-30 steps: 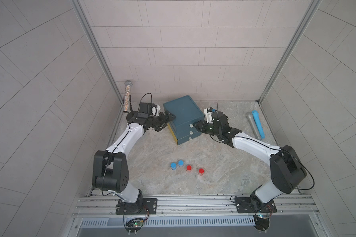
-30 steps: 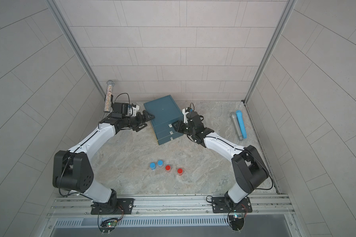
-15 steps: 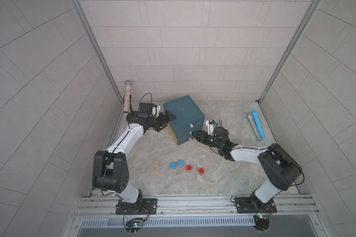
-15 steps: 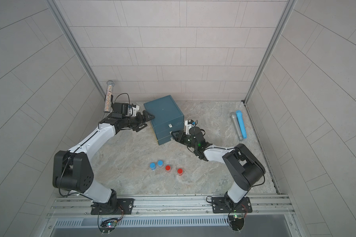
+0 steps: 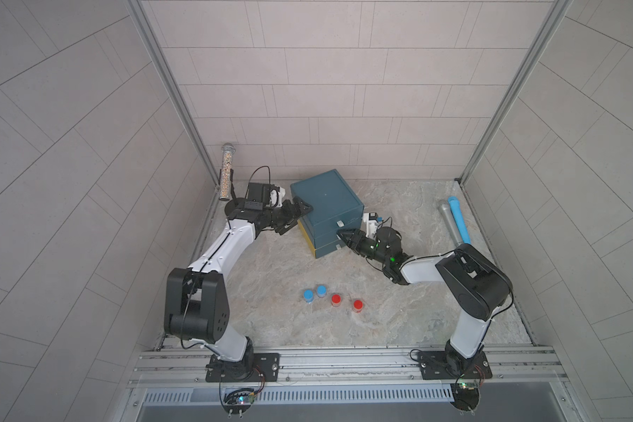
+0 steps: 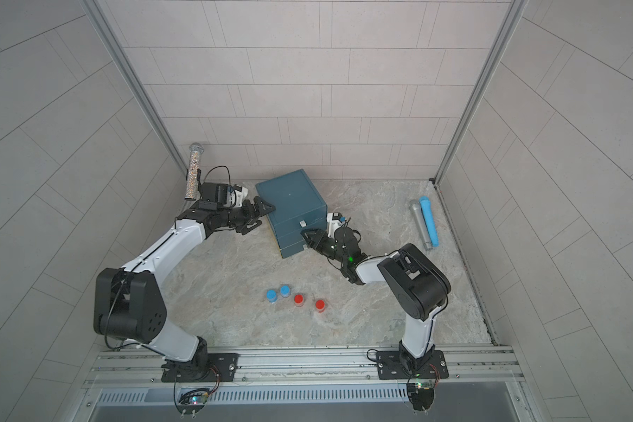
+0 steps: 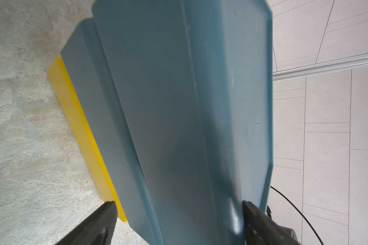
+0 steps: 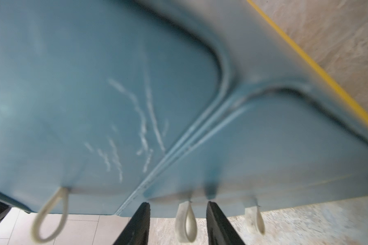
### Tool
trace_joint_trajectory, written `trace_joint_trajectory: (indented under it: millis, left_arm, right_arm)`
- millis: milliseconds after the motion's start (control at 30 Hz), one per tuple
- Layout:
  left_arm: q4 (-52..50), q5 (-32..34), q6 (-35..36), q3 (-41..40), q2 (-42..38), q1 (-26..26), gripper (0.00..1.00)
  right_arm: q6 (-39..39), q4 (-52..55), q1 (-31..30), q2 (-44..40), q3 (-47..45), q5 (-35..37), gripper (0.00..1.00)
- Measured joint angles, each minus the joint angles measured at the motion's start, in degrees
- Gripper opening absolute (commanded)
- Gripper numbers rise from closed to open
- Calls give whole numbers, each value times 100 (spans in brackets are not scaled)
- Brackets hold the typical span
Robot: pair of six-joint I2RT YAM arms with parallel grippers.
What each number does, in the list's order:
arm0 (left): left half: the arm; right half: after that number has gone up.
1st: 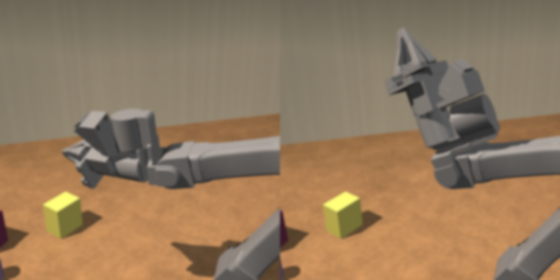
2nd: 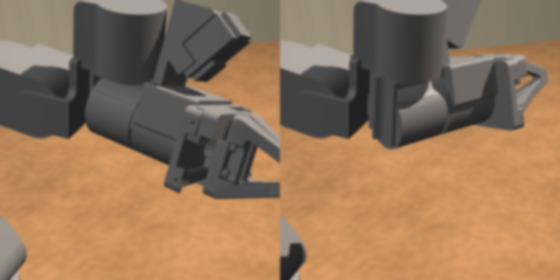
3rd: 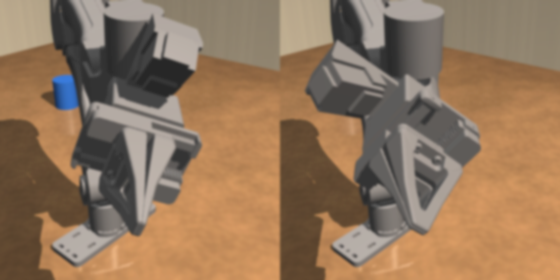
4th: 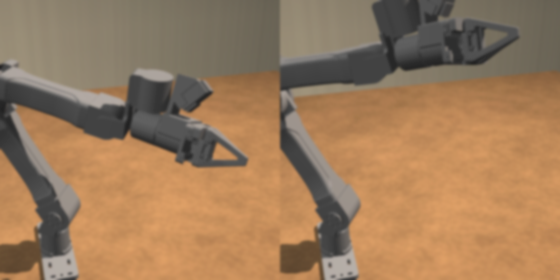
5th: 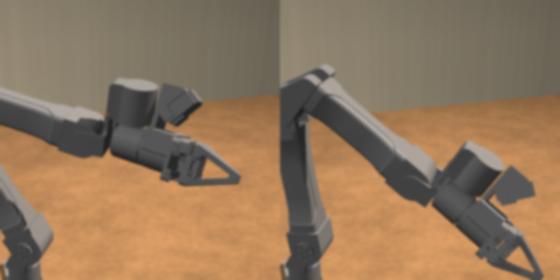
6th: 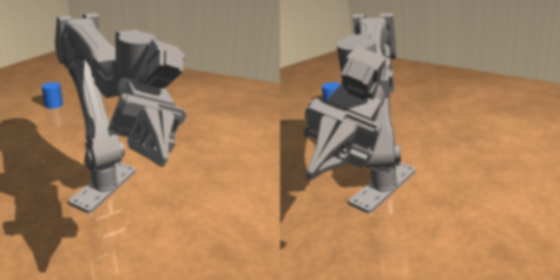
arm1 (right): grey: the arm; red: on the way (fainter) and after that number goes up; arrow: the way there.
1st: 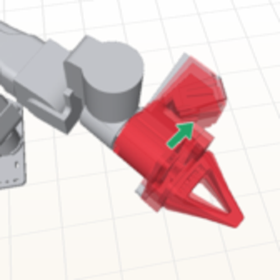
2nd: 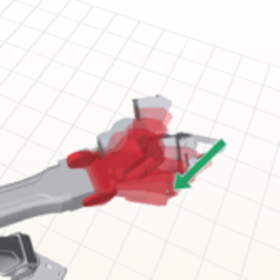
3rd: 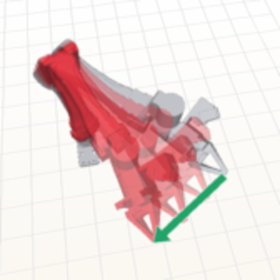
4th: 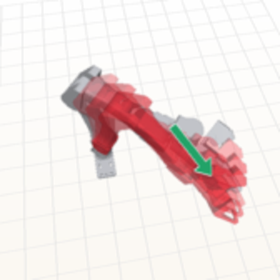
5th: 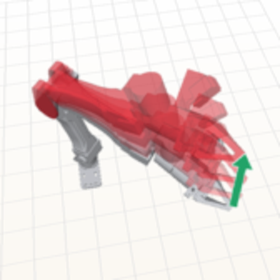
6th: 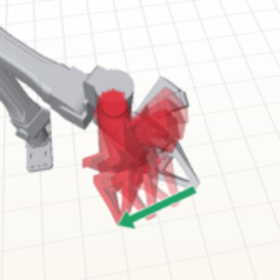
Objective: Put the paint cans in the drawer according to color
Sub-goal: Open the drawer in the storage box.
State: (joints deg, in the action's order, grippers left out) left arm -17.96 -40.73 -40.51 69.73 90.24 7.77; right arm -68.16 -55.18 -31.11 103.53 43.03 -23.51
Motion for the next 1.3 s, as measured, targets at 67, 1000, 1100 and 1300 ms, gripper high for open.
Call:
trace_joint_trajectory:
  millis: [67,1000,1100,1300]
  left_arm:
    - [0,0,0,0,0,0,97]
    - [17,31,0,0,0,-2,97]
    - [17,31,0,0,0,-2,97]
    - [17,31,0,0,0,-2,97]
  right_arm:
    - [-57,-31,0,0,0,26,40]
    - [-74,647,-2,-415,-210,24,0]
    - [144,1080,-13,-874,-411,13,0]
    - [632,2013,-72,-1504,-643,22,0]
